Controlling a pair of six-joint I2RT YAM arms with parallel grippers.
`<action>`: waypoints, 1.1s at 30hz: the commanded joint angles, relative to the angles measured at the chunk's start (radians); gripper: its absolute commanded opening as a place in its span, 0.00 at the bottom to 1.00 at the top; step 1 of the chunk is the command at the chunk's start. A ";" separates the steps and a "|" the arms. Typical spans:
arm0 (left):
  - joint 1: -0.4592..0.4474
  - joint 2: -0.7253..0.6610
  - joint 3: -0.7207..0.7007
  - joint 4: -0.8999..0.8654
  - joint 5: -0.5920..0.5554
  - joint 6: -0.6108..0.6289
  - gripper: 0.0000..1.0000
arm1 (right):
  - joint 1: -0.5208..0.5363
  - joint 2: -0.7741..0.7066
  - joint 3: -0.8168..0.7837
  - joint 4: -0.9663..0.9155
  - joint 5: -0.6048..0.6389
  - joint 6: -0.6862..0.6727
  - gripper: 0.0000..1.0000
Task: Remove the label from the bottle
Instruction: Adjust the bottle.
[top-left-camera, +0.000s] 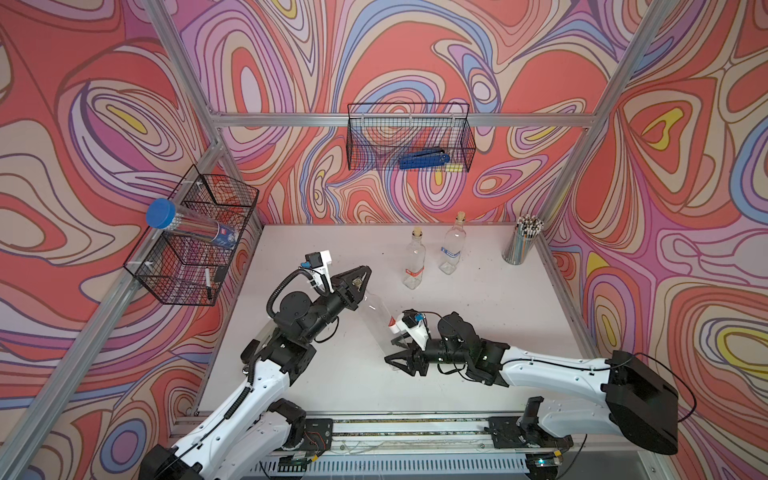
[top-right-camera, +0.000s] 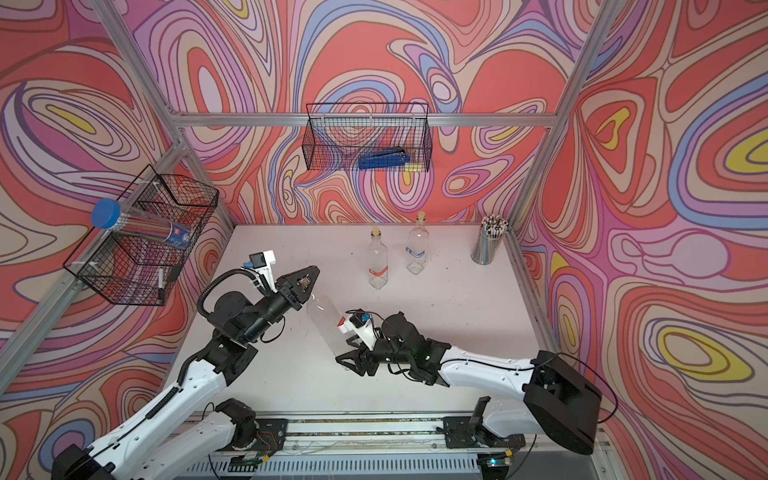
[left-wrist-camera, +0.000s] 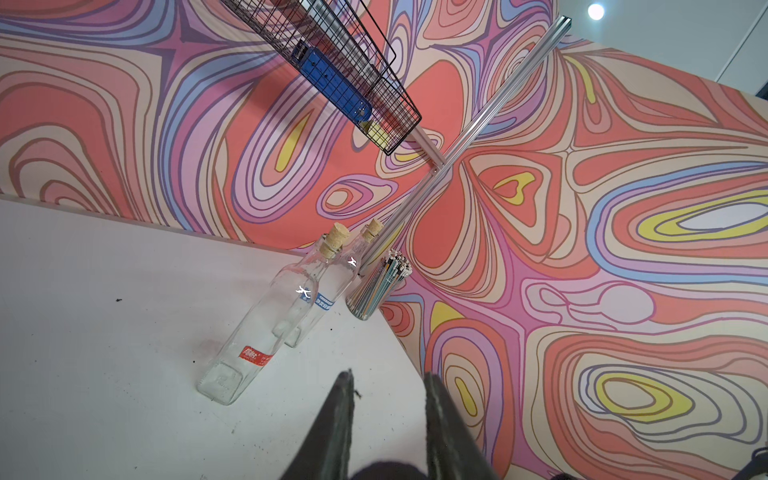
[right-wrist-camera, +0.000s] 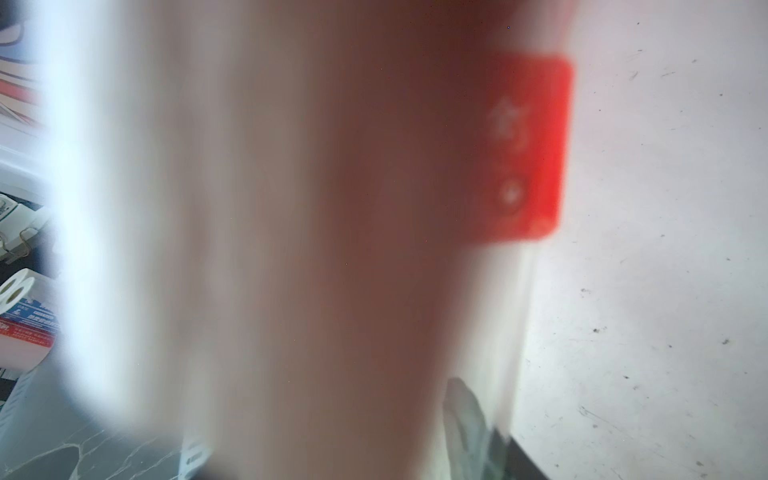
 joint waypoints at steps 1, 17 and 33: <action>0.009 0.009 0.006 0.069 -0.002 -0.018 0.03 | -0.011 -0.022 0.031 -0.030 0.084 0.007 0.00; 0.009 0.132 0.086 -0.113 0.003 -0.059 0.72 | 0.035 -0.060 0.054 -0.094 0.385 -0.119 0.00; 0.007 0.187 0.116 -0.159 0.007 -0.083 0.22 | 0.100 -0.020 0.082 -0.093 0.535 -0.158 0.00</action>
